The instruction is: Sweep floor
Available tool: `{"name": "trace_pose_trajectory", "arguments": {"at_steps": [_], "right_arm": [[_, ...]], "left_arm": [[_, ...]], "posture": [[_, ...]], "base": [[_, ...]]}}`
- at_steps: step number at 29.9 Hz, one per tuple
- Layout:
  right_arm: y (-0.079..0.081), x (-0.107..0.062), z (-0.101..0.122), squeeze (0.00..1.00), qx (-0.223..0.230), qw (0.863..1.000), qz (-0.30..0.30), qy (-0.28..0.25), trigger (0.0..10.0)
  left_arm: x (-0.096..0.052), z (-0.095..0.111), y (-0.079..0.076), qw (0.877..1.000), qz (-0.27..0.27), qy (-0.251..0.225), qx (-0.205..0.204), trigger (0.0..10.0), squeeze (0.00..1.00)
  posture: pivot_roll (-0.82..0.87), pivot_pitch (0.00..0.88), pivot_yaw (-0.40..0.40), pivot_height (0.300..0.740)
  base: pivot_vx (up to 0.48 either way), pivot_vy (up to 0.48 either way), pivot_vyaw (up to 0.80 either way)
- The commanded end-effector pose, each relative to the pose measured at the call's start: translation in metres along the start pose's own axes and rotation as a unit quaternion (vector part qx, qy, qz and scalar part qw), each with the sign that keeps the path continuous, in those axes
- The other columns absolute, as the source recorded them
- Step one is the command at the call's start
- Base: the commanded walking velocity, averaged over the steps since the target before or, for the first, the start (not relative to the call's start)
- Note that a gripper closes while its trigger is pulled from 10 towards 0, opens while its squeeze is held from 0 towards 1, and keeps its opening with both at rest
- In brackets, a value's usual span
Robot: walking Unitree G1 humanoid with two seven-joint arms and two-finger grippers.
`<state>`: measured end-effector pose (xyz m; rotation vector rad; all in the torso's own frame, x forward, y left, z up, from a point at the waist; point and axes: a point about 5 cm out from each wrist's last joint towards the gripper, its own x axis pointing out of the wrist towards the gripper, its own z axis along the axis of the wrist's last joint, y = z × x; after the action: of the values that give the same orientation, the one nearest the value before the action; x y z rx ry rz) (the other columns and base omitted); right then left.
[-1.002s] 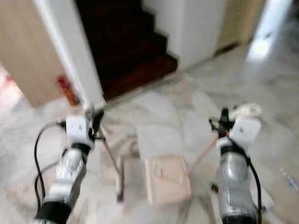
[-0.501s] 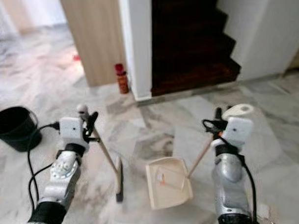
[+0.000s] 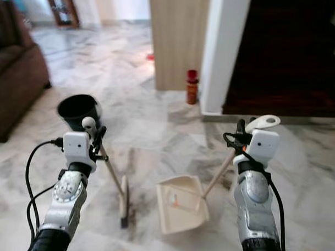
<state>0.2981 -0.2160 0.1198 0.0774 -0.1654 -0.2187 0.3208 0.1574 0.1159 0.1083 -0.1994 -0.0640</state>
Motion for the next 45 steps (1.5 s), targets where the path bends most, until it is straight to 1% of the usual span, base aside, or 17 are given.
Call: {"name": "trace_pose_trajectory", "arguments": {"at_steps": [1, 9, 10, 14, 19, 27, 31, 38, 42, 45], "right_arm": [[0.0003, 0.0028, 0.0095, 0.0, 0.004, 1.0, 0.001, -0.021, 10.0], [0.001, 0.0029, 0.0099, 0.0, 0.008, 1.0, 0.004, -0.022, 10.0], [0.0011, 0.0033, 0.0101, 0.0, 0.017, 1.0, 0.002, -0.022, 10.0], [0.0013, 0.004, 0.0104, 0.0, 0.025, 0.999, 0.003, -0.021, 10.0], [0.002, 0.0045, 0.0104, 0.0, 0.025, 0.999, 0.005, -0.021, 10.0], [0.0042, 0.0057, 0.0109, 0.0, 0.024, 0.999, 0.014, -0.021, 10.0], [0.0055, 0.0055, 0.0116, 0.0, 0.014, 0.999, 0.022, -0.022, 10.0], [0.0086, 0.0049, 0.0113, 0.0, 0.012, 0.999, 0.033, -0.022, 10.0], [0.0097, 0.0042, 0.011, 0.0, 0.024, 0.999, 0.034, -0.023, 10.0], [0.0099, 0.0042, 0.0117, 0.0, 0.018, 0.999, 0.039, -0.023, 10.0]], "left_arm": [[0.0049, 0.0124, -0.0007, 1.0, -0.001, -0.026, 0.004, 10.0, 0.0], [0.0034, 0.012, -0.0013, 1.0, -0.005, -0.024, 0.005, 10.0, 0.0], [0.0028, 0.0117, -0.0014, 1.0, -0.006, -0.024, 0.007, 10.0, 0.0], [0.0025, 0.0112, -0.0019, 1.0, -0.008, -0.022, 0.007, 10.0, 0.0], [0.0026, 0.0111, -0.003, 1.0, -0.01, -0.019, 0.009, 10.0, 0.0], [0.0033, 0.0103, -0.0055, 1.0, -0.016, -0.018, 0.01, 10.0, 0.0], [0.0034, 0.0106, -0.0066, 1.0, -0.02, -0.018, 0.01, 10.0, 0.0], [0.0035, 0.0108, -0.0083, 1.0, -0.022, -0.019, 0.007, 10.0, 0.0], [0.0029, 0.0105, -0.0087, 1.0, -0.024, -0.019, 0.006, 10.0, 0.0], [0.0023, 0.0105, -0.0089, 0.999, -0.026, -0.02, 0.005, 10.0, 0.0]], "posture": [[-0.11, 0.0, 0.018, 0.74], [-0.11, 0.0, 0.018, 0.74], [-0.11, 0.0, 0.018, 0.74], [-0.11, 0.0, 0.015, 0.74], [-0.11, 0.0, 0.017, 0.74], [-0.11, 0.0, 0.023, 0.74], [-0.11, 0.0, 0.022, 0.74], [-0.11, 0.0, 0.022, 0.74], [-0.11, 0.0, 0.023, 0.74], [-0.11, 0.0, 0.023, 0.74]], "base": [[0.0, 0.0, 0.79], [0.0, 0.0, 0.79], [0.0, 0.0, 0.0], [0.0, 0.0, 0.0], [0.0, 0.0, 0.0], [0.322, 0.0, 0.0], [0.371, 0.0, 0.0], [0.401, 0.0, 0.69], [0.417, 0.0, 0.0], [0.424, 0.0, 0.0]]}}
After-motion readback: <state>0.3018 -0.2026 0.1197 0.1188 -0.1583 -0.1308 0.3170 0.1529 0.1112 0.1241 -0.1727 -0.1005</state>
